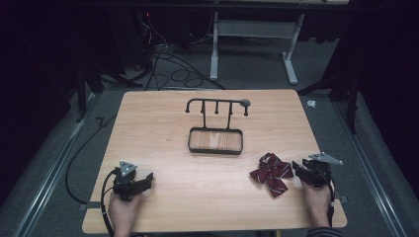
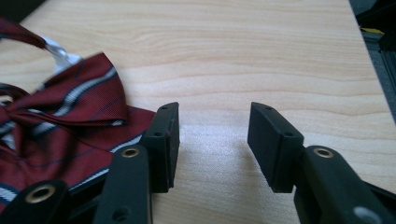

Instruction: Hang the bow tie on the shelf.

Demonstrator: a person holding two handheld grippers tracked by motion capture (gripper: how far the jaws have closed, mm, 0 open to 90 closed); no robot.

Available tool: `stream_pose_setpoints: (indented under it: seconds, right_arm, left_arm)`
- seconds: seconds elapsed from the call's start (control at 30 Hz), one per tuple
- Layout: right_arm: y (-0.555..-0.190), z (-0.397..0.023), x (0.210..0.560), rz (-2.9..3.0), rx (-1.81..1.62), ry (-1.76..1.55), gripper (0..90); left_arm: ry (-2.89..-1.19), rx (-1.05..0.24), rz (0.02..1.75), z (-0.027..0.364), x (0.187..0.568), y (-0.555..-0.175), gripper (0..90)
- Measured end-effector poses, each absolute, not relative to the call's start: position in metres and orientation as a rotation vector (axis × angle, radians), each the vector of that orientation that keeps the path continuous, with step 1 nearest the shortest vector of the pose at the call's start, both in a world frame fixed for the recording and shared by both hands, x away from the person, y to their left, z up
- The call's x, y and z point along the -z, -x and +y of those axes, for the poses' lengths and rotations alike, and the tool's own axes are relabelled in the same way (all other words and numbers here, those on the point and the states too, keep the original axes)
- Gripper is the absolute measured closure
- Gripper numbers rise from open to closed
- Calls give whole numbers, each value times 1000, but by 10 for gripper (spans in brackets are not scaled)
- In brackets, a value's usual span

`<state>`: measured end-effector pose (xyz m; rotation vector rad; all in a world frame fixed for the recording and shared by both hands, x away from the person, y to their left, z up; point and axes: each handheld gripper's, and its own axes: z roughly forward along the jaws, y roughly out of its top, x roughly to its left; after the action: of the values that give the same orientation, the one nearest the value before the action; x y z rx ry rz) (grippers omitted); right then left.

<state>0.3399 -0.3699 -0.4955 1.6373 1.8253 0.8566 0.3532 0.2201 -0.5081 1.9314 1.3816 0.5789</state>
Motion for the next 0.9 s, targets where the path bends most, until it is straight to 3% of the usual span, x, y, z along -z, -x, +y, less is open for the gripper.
stream_pose_setpoints:
  seconds: [0.9]
  right_arm:
    - [-336, -341, 470, 1906, -999, -1507, 575]
  left_arm:
    - [-1930, -578, 1382, 220, 508, -353, 274]
